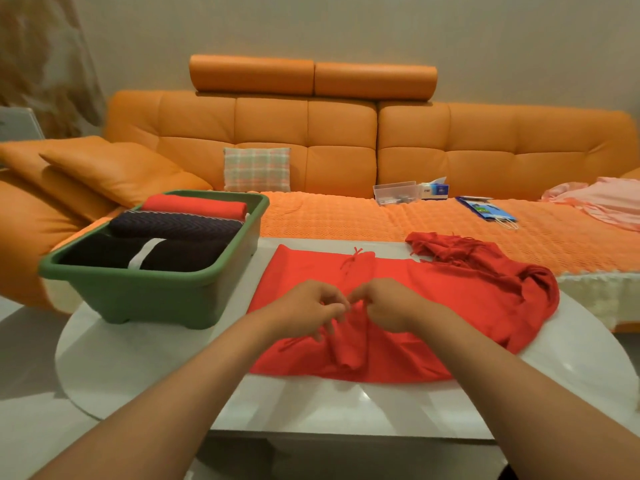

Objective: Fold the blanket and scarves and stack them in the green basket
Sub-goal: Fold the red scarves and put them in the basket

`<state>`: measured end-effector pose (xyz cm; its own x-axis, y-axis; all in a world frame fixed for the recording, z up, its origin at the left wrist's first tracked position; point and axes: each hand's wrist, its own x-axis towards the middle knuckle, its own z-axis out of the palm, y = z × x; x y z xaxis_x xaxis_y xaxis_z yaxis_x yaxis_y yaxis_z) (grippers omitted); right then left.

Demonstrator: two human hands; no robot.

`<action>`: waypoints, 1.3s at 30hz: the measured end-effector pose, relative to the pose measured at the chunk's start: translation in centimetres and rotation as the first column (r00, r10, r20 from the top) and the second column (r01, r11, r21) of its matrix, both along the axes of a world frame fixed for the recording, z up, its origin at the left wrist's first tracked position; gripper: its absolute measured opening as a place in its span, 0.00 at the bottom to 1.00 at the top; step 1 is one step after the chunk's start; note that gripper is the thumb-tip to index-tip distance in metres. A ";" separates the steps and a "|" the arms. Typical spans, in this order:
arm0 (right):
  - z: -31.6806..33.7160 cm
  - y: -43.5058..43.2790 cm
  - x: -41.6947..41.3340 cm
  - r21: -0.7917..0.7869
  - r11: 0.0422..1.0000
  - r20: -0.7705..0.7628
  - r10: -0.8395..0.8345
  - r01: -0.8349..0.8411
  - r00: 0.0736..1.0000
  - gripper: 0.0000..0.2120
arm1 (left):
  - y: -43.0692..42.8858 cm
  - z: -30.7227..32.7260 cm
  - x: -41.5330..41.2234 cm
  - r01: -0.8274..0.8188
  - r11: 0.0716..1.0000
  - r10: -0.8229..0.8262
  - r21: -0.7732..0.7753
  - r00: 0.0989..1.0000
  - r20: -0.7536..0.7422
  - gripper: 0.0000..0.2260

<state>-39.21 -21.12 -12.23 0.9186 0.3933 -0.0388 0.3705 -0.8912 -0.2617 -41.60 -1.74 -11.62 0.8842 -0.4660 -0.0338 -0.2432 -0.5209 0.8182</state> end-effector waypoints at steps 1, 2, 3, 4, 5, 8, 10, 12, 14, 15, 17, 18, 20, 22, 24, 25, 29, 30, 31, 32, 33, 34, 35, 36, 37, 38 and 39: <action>-0.3 -0.3 -0.1 -0.039 0.999 -0.027 -0.009 0.008 1.000 0.24 | 0.5 -0.3 0.4 -0.060 0.995 0.052 0.077 0.994 0.100 0.08; -0.4 -0.5 -0.4 -0.083 0.996 -0.019 -0.011 0.009 1.000 0.24 | 1.1 -0.5 0.6 -0.107 0.979 0.069 0.174 0.975 0.210 0.09; -0.4 -0.7 -0.5 -0.144 0.990 0.022 0.000 0.004 1.000 0.25 | 1.7 -0.8 0.8 -0.124 0.955 0.042 0.268 0.956 0.290 0.09; -0.3 -0.8 -0.7 -0.212 0.977 0.078 0.033 -0.016 0.996 0.27 | 2.3 -1.0 0.8 -0.108 0.932 -0.010 0.347 0.947 0.321 0.08; -0.2 -0.7 -0.8 -0.246 0.968 0.119 0.082 -0.051 0.989 0.31 | 2.8 -1.3 0.8 -0.072 0.903 -0.073 0.423 0.946 0.316 0.08; -0.4 0.2 -1.3 -0.101 0.972 0.070 0.219 -0.212 0.973 0.39 | 3.0 -2.5 0.8 -0.011 0.840 -0.190 0.543 0.930 0.313 0.09; -1.1 1.1 -1.4 -0.084 0.962 -0.008 0.261 -0.261 0.965 0.43 | 2.9 -3.0 0.7 -0.049 0.876 -0.127 0.480 0.937 0.327 0.07; -1.7 1.7 -1.5 -0.175 0.948 0.008 0.271 -0.265 0.963 0.44 | 2.9 -3.1 0.6 -0.159 0.905 0.011 0.395 0.937 0.350 0.13; -1.7 1.7 -1.4 -0.315 0.910 0.102 0.315 -0.270 0.943 0.39 | 3.3 -3.3 0.7 -0.230 0.904 0.092 0.361 0.928 0.361 0.15; -1.4 1.5 -1.4 -0.368 0.891 0.140 0.335 -0.265 0.932 0.36 | 3.5 -3.5 0.9 -0.228 0.898 0.090 0.376 0.932 0.352 0.15; -0.6 1.2 -1.7 -0.417 0.875 0.169 0.340 -0.245 0.925 0.27 | 3.7 -4.0 1.2 -0.188 0.867 0.026 0.462 0.942 0.334 0.14; -0.2 1.0 -2.0 -0.415 0.879 0.175 0.329 -0.234 0.928 0.22 | 3.7 -4.1 1.3 -0.171 0.845 -0.007 0.507 0.944 0.329 0.12; 0.1 0.3 -2.2 -0.422 0.882 0.205 0.319 -0.211 0.925 0.11 | 3.5 -4.0 1.4 -0.156 0.815 -0.024 0.559 0.953 0.301 0.10; 0.2 -0.8 -2.3 -0.424 0.889 0.234 0.293 -0.174 0.927 0.08 | 2.9 -3.3 1.1 -0.157 0.786 -0.020 0.599 0.961 0.278 0.14; 0.2 -2.1 -2.6 -0.347 0.927 0.227 0.228 -0.140 0.947 0.08 | 1.9 -2.7 0.7 -0.189 0.747 -0.038 0.637 0.945 0.325 0.17; 0.1 -2.5 -2.9 -0.268 0.957 0.209 0.174 -0.115 0.962 0.07 | 1.1 -2.5 0.4 -0.191 0.747 -0.053 0.637 0.937 0.344 0.17; -0.4 -2.8 -4.2 0.126 0.990 -0.003 -0.068 0.067 0.998 0.04 | -2.5 -2.5 -0.4 -0.088 0.791 -0.080 0.606 0.966 0.245 0.15; -0.4 -2.7 -4.4 0.162 0.983 -0.035 -0.083 0.087 0.996 0.05 | -3.1 -2.7 -0.4 -0.075 0.787 -0.096 0.613 0.966 0.241 0.12; -0.5 -2.7 -4.5 0.184 0.978 -0.052 -0.091 0.099 0.994 0.06 | -3.5 -2.8 -0.3 -0.069 0.785 -0.099 0.615 0.967 0.235 0.11; -0.4 -2.8 -4.6 0.204 0.973 -0.059 -0.100 0.110 0.993 0.07 | -3.8 -2.8 -0.3 -0.071 0.796 -0.089 0.601 0.969 0.233 0.11; -0.3 -3.0 -4.6 0.231 0.964 -0.065 -0.116 0.128 0.991 0.08 | -4.1 -2.8 -0.2 -0.078 0.821 -0.067 0.565 0.971 0.231 0.11; -0.3 -3.2 -4.6 0.260 0.953 -0.074 -0.138 0.153 0.988 0.09 | -4.3 -2.7 0.0 -0.091 0.851 -0.041 0.517 0.970 0.239 0.10; -0.2 -3.5 -4.6 0.295 0.938 -0.094 -0.160 0.181 0.983 0.11 | -4.6 -2.5 0.1 -0.117 0.880 -0.012 0.460 0.963 0.268 0.09; -0.1 -3.8 -4.6 0.344 0.916 -0.129 -0.173 0.208 0.976 0.13 | -5.0 -2.2 0.1 -0.156 0.908 0.025 0.390 0.946 0.322 0.08; 0.1 -4.1 -4.7 0.401 0.885 -0.178 -0.177 0.236 0.968 0.16 | -5.5 -1.9 0.2 -0.191 0.937 0.076 0.292 0.928 0.364 0.07; 0.3 -4.3 -4.8 0.446 0.855 -0.221 -0.181 0.264 0.958 0.22 | -6.0 -1.6 0.2 -0.185 0.971 0.123 0.153 0.930 0.347 0.06; 0.5 -4.6 -4.8 0.465 0.839 -0.242 -0.188 0.284 0.952 0.30 | -6.6 -1.4 0.0 -0.135 0.991 0.135 -0.019 0.958 0.252 0.05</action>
<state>-44.04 -25.67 -11.73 0.9816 0.1767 -0.0727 0.0692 -0.6833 -0.7269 -41.55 -8.29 -12.99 0.9186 -0.3414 0.1993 -0.3694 -0.5617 0.7403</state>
